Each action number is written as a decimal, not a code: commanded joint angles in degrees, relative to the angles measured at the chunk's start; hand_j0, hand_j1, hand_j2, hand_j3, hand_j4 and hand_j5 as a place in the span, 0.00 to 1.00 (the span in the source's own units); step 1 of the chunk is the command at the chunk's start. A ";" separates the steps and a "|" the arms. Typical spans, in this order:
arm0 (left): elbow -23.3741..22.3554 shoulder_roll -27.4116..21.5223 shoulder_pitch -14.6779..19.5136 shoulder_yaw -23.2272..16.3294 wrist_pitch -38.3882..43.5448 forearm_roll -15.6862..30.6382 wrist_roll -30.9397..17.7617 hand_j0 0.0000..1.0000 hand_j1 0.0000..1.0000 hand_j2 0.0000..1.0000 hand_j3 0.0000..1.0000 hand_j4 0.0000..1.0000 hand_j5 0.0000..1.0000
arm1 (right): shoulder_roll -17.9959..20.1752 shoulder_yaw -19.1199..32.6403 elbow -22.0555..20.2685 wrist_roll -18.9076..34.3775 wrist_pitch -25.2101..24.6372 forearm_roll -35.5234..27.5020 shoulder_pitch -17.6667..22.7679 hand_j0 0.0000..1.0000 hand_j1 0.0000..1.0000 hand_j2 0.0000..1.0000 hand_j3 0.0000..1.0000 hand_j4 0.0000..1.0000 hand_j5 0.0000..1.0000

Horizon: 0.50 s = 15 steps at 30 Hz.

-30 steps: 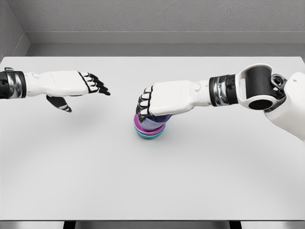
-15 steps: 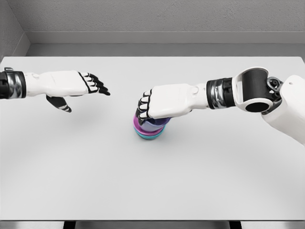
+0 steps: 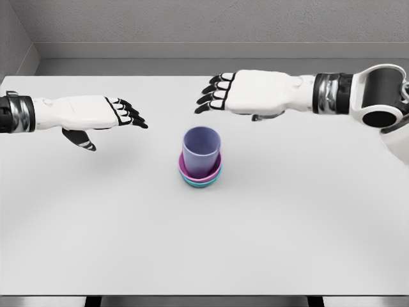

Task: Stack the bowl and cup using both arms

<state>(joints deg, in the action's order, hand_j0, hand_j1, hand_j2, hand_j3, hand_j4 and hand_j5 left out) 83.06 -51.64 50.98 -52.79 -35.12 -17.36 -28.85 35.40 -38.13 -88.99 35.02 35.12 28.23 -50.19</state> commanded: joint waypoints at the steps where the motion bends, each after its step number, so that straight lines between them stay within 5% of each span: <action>1: 0.00 -0.04 -0.09 0.06 0.12 0.31 0.03 1.00 1.00 1.00 1.00 1.00 1.00 | 0.54 7.02 11.81 -0.02 -0.12 -0.10 0.09 1.00 1.00 1.00 1.00 1.00 1.00; 6: 0.00 -0.04 -0.09 0.06 0.12 0.31 0.03 1.00 1.00 1.00 1.00 1.00 1.00 | 0.10 8.25 30.98 -0.02 -0.12 3.41 0.26 1.00 1.00 1.00 1.00 1.00 1.00; 8: -0.09 -0.13 0.00 0.14 0.12 0.39 0.03 1.00 1.00 1.00 1.00 1.00 1.00 | 0.10 8.25 31.60 -0.02 -0.12 4.12 1.14 1.00 1.00 1.00 1.00 1.00 1.00; 11: -6.33 0.13 0.00 0.23 0.12 0.75 0.11 1.00 1.00 1.00 1.00 1.00 1.00 | 0.10 8.43 31.60 -0.02 -0.12 4.03 1.49 1.00 1.00 1.00 1.00 1.00 1.00; 15: -6.24 -0.04 0.00 0.23 0.12 0.66 0.11 1.00 1.00 1.00 1.00 1.00 1.00 | 0.28 8.78 31.60 -0.02 -0.12 3.94 1.41 1.00 1.00 1.00 1.00 1.00 1.00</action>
<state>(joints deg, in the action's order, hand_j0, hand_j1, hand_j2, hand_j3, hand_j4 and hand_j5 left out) 77.54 -51.60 50.98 -52.63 -35.12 -17.04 -28.77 35.54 -29.64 -57.79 35.03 35.17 32.43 -48.69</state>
